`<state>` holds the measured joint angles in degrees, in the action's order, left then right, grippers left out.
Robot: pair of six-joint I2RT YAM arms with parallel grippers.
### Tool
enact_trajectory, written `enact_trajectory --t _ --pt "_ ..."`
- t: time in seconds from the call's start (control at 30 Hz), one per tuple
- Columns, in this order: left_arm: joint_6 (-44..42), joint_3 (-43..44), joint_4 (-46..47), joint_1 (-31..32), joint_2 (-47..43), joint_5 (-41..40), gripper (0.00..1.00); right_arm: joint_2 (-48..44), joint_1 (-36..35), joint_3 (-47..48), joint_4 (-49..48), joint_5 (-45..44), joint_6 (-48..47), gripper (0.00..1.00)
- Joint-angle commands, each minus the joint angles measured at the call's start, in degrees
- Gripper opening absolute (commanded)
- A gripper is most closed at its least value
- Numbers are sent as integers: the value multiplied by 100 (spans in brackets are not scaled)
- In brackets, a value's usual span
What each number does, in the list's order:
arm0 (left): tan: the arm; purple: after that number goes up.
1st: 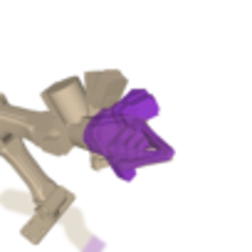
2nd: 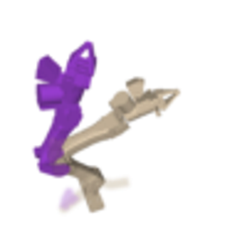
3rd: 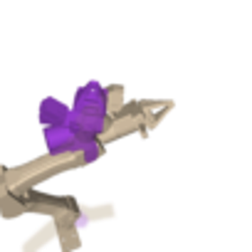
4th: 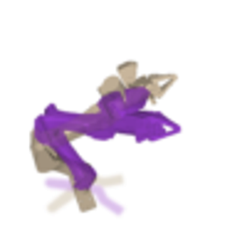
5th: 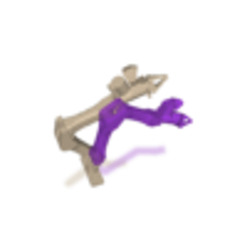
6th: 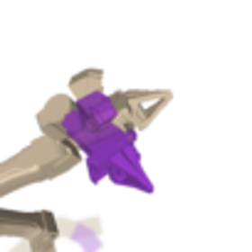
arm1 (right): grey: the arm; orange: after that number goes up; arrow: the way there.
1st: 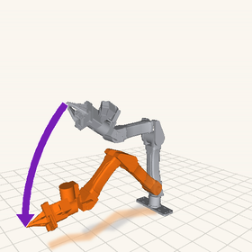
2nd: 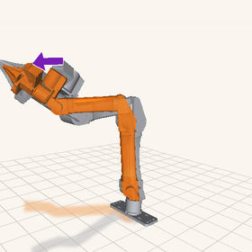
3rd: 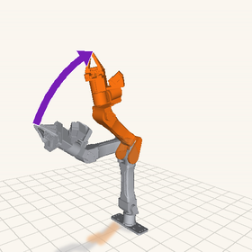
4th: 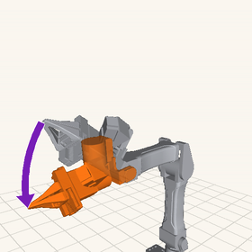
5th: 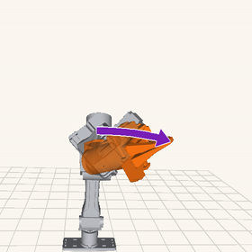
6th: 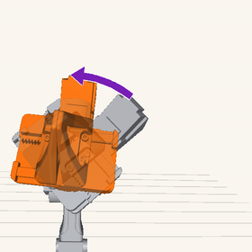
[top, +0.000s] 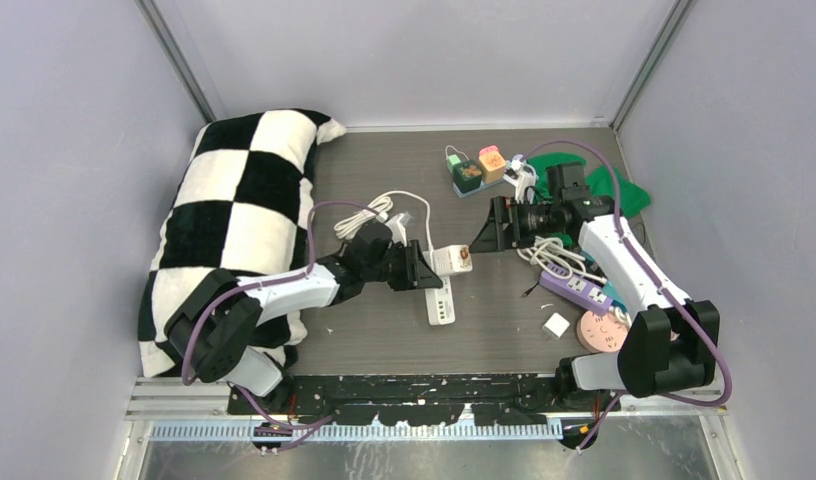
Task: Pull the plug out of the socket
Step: Remove the plug from the socket.
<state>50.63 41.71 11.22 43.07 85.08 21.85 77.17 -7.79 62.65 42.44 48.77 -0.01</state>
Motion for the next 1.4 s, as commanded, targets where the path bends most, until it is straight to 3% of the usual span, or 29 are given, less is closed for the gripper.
enact_trajectory --t 0.0,1.03,1.23,1.3,1.37 --pt "103 372 319 157 83 -277 1 -93 -357 -352 -911 -436 899 100" --pt "513 650 726 378 580 -351 1 765 -1082 -526 -1387 -421 1188 96" --pt "561 555 830 378 535 -353 0 843 -1152 -470 -1373 -447 1151 83" --pt "578 524 866 378 515 -348 1 833 -1146 -452 -1370 -445 1144 73" --pt "588 507 890 378 507 -348 0 819 -1153 -440 -1375 -447 1144 53"
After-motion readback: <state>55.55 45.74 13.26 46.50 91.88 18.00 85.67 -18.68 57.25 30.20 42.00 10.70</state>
